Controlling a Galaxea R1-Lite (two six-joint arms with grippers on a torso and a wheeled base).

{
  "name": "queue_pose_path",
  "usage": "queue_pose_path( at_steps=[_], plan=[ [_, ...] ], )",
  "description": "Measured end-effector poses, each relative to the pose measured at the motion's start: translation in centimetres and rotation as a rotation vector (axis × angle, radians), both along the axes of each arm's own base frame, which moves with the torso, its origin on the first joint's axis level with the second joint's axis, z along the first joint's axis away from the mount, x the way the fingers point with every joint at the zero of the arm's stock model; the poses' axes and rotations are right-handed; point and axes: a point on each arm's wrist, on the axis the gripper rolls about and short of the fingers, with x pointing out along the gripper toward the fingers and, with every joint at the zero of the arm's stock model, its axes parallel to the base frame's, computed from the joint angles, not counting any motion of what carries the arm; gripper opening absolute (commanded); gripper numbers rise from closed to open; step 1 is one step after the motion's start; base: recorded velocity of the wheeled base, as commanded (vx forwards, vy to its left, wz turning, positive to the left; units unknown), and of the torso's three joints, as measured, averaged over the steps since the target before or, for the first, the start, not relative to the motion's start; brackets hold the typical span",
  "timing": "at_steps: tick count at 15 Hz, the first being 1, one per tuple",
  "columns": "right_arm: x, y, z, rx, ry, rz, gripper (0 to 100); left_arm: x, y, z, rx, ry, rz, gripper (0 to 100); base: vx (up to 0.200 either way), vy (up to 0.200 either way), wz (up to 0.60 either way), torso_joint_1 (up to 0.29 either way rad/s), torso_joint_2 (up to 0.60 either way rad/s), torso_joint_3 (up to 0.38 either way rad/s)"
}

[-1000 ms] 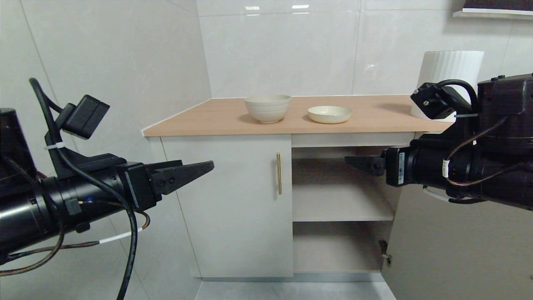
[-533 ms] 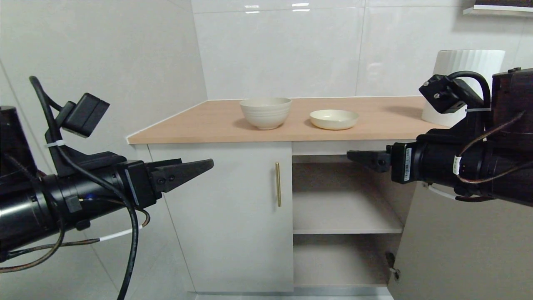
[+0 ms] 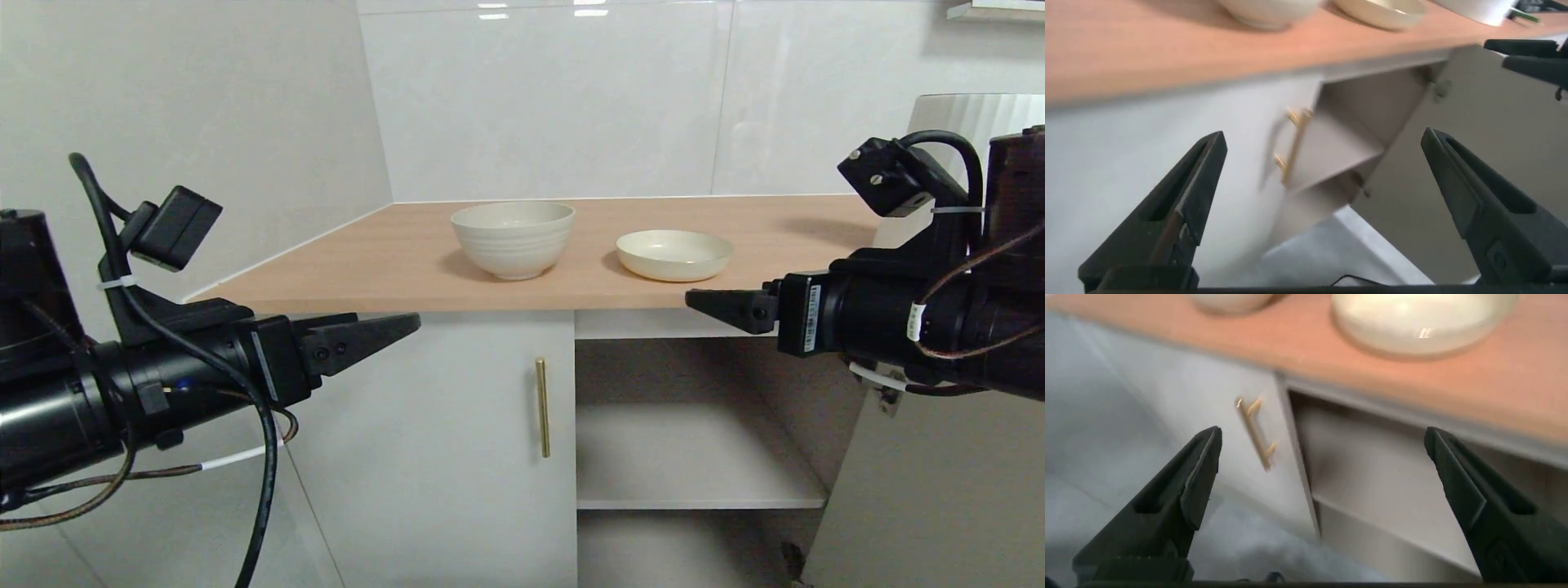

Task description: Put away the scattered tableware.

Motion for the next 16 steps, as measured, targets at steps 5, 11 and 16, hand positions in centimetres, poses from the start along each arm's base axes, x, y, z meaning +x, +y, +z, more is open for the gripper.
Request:
queue_pose_path(
  at_steps=[5,11,16],
  plan=[
    [-0.21,-0.17,-0.16,-0.004,-0.001,0.002,100,0.01,0.02,0.02,-0.001,-0.005,0.003,100,0.0,0.0,0.0,0.0,0.0,0.0],
    [-0.22,-0.18,-0.34,-0.008,0.002,0.003,100,-0.02,0.01,0.09,-0.003,-0.008,-0.003,100,0.0,0.0,0.0,0.026,-0.11,-0.109],
    [-0.08,-0.14,-0.51,-0.012,0.008,0.001,100,0.01,-0.02,-0.01,-0.002,-0.003,-0.007,100,0.0,0.0,0.0,0.161,-0.47,-0.288]
  ],
)
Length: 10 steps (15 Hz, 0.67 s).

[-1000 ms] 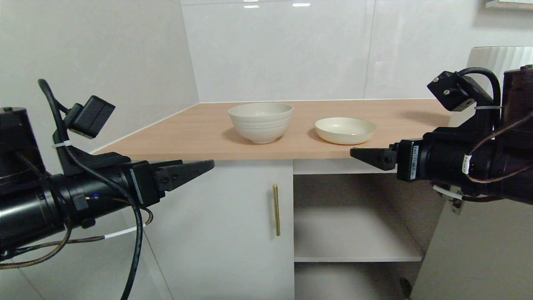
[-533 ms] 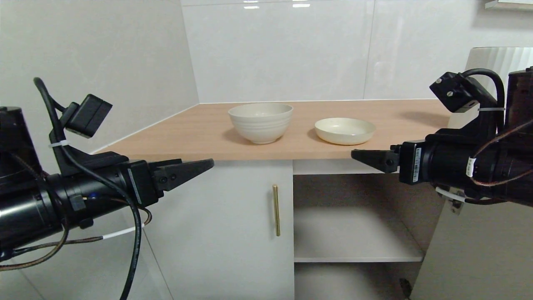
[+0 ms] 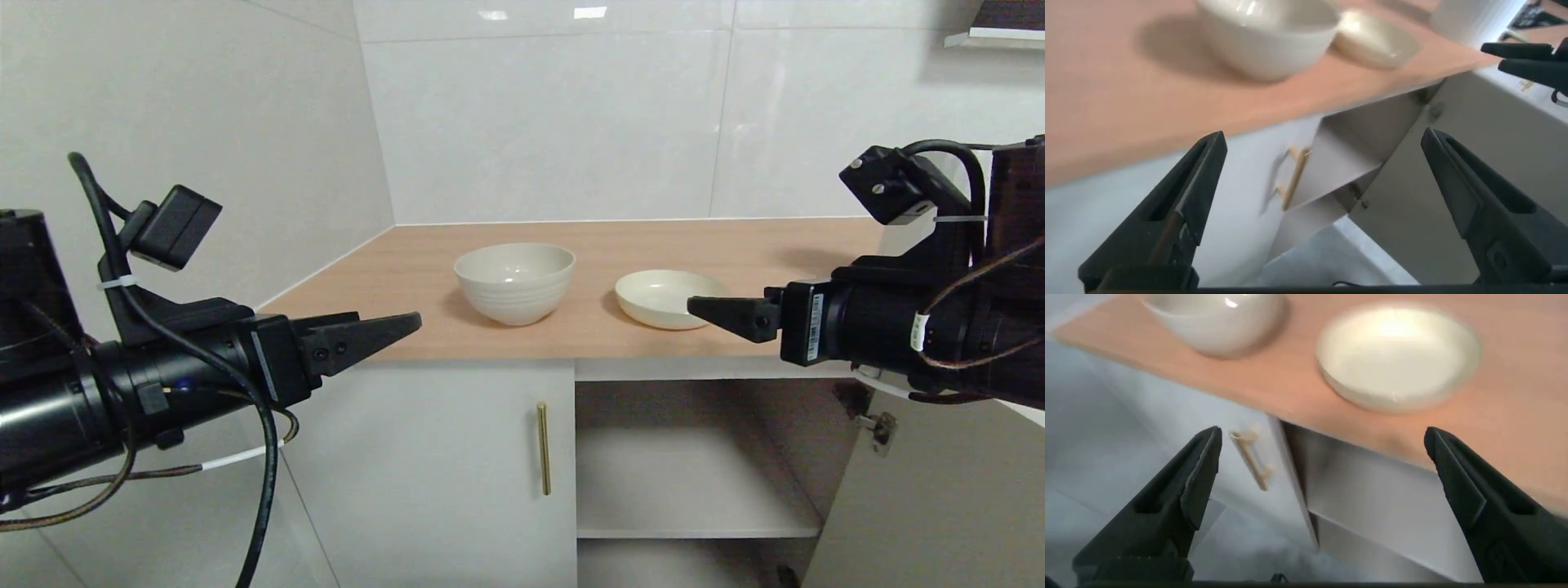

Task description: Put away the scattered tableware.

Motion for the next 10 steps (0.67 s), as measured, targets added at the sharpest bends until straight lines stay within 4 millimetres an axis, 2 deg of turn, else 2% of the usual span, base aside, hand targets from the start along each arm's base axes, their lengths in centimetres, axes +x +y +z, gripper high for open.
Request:
queue_pose_path(
  at_steps=[7,10],
  plan=[
    [0.6,-0.12,-0.41,-0.013,0.012,-0.01,100,0.13,-0.12,-0.33,0.005,0.015,-0.004,100,0.0,0.0,0.0,0.186,-0.47,-0.281],
    [0.7,-0.06,-0.58,-0.037,0.004,-0.004,100,0.31,-0.63,-0.4,0.01,0.014,-0.022,100,0.0,0.0,0.0,0.069,-0.17,-0.094]
  ],
)
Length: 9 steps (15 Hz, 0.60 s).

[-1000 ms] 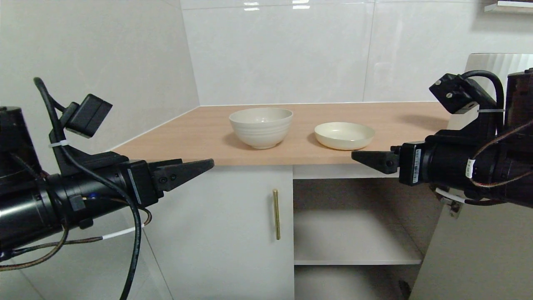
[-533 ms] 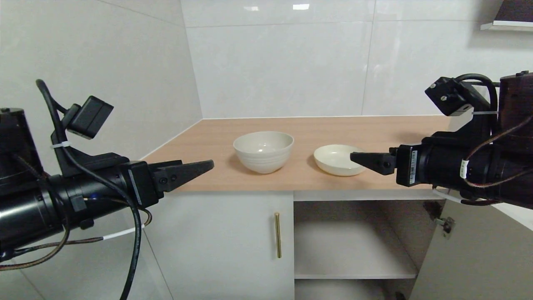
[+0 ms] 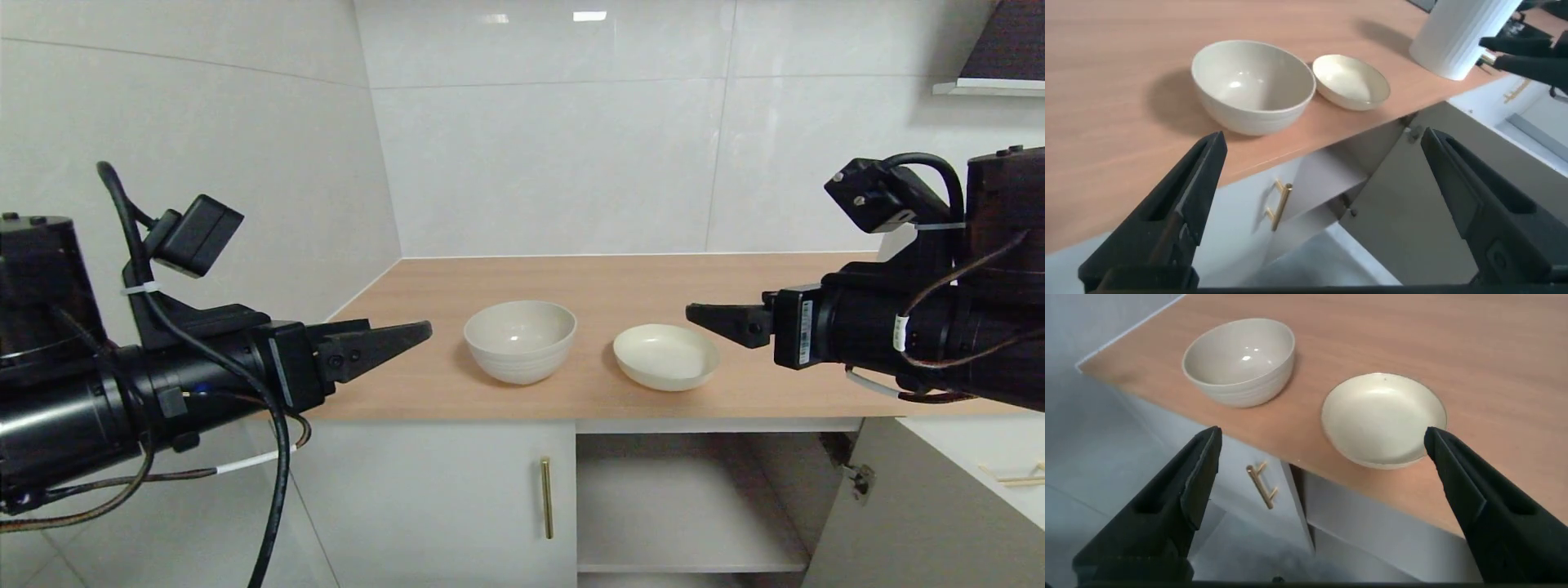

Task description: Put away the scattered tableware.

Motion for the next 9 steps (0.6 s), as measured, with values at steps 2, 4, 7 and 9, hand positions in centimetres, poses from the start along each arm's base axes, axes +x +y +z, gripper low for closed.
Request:
queue_pose_path(
  at_steps=[2,4,7,9],
  plan=[
    [0.5,0.1,0.0,0.004,-0.015,-0.007,100,0.5,-0.4,0.6,-0.004,-0.012,-0.013,100,0.0,0.0,0.0,0.0,0.0,0.0],
    [2.1,0.3,0.1,0.021,-0.048,-0.041,100,1.9,-1.0,1.8,-0.011,-0.027,-0.006,100,0.0,0.0,0.0,0.0,0.0,0.0],
    [5.4,-0.3,-0.2,0.043,-0.017,-0.144,100,4.6,-1.8,3.3,0.03,0.072,0.029,100,0.0,0.0,0.0,0.0,0.0,0.0],
    [6.9,-0.8,-0.5,0.046,0.084,-0.201,100,5.4,-2.1,2.6,0.078,0.191,0.044,100,0.0,0.0,0.0,0.0,0.0,0.0]
  ],
)
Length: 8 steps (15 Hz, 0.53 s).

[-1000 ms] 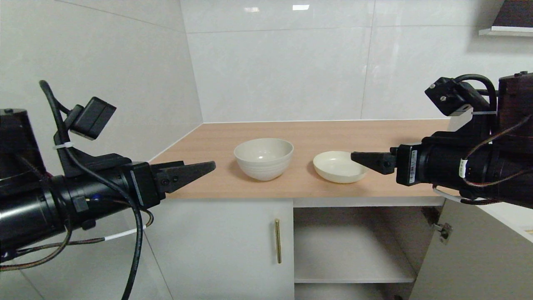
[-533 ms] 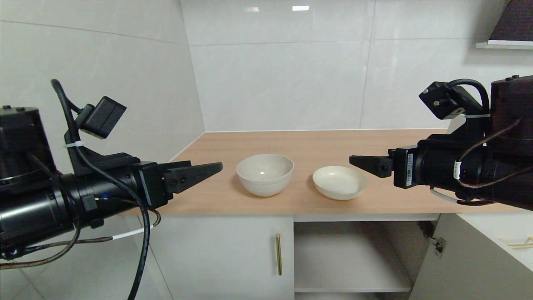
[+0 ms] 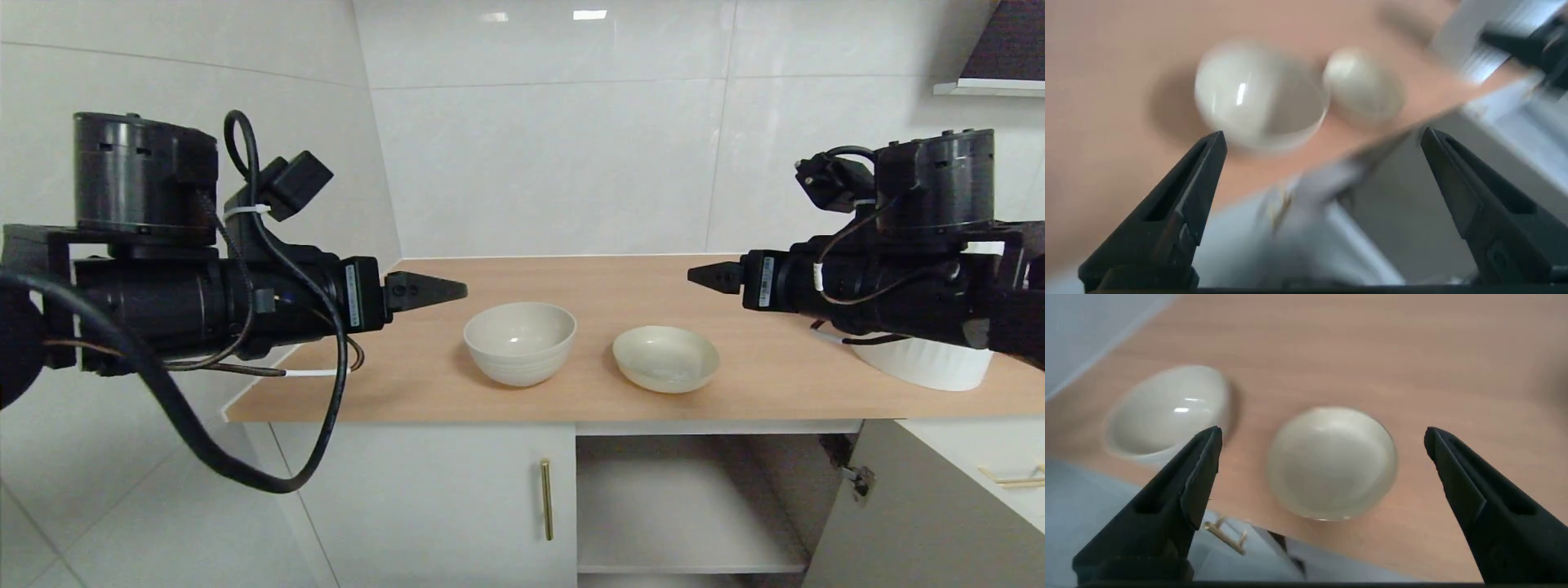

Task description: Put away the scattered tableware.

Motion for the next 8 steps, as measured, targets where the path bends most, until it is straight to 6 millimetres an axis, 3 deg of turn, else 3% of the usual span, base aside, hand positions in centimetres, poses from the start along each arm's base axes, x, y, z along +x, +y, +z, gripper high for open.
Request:
queue_pose_path(
  at_steps=[4,8],
  plan=[
    [1.6,-0.2,0.6,0.052,0.144,-0.087,100,1.4,-0.5,0.1,-0.056,0.103,0.062,100,0.0,0.0,0.0,0.0,0.0,0.0],
    [2.5,0.0,-0.1,0.018,0.145,-0.153,100,4.9,-1.8,-0.4,-0.116,0.23,0.213,100,0.0,0.0,0.0,0.0,0.0,0.0]
  ],
)
